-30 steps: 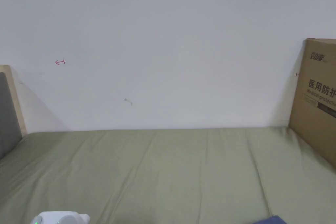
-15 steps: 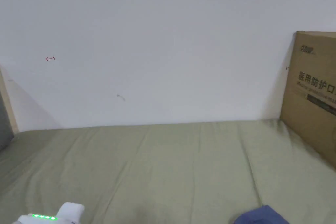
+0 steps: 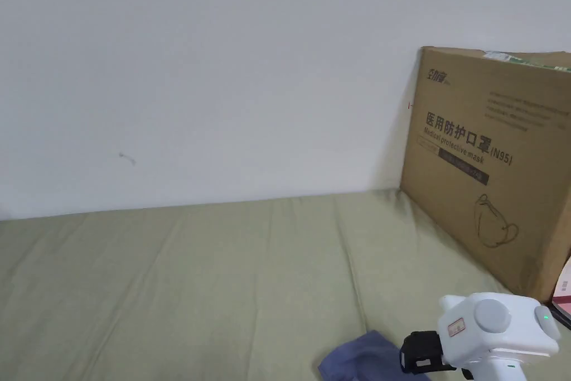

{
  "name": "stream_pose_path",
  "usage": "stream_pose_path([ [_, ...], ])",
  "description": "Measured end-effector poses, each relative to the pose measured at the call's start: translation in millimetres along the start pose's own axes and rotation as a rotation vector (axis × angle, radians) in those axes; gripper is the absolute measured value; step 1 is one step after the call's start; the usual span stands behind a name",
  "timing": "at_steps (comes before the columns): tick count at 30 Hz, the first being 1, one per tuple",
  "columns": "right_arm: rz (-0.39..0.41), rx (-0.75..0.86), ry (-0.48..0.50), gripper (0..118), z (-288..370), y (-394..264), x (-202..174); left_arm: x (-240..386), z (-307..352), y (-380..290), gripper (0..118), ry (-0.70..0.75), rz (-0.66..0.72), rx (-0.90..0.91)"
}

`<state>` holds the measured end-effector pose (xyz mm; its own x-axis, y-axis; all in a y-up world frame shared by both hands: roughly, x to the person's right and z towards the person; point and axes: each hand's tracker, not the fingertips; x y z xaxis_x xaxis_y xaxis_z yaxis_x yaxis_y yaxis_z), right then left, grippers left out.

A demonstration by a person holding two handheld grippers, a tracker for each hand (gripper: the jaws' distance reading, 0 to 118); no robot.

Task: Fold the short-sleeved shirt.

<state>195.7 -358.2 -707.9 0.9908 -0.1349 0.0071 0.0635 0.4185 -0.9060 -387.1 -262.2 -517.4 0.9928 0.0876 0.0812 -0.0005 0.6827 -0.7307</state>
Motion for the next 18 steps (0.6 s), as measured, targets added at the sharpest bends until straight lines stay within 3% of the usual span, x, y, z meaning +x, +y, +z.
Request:
stream_pose_path([
  [3,-0.005,-0.082,-0.050,101,-34,-4,9,-2,2,-2,0,0.006,0.008,-0.005],
  [7,0.086,-0.024,-0.106,94,-32,-19,-8,-9,-4,-9,0,0.019,0.015,-0.053],
  [8,0.092,-0.021,-0.094,84,-28,-21,-14,-11,-5,-11,0,0.023,0.009,-0.063],
  [10,0.151,-0.019,-0.068,45,-15,-27,-25,-11,-7,-15,0,0.030,0.005,-0.075],
  [11,0.184,-0.026,-0.047,17,-11,-29,-29,-11,-8,-16,0,0.030,0.012,-0.078],
  [12,0.189,-0.053,0.004,0,-9,-30,-30,-13,-8,-17,0,0.031,0.023,-0.082],
  [18,0.119,0.176,0.066,0,72,-23,-24,-12,12,-13,0,0.044,0.049,-0.037],
])
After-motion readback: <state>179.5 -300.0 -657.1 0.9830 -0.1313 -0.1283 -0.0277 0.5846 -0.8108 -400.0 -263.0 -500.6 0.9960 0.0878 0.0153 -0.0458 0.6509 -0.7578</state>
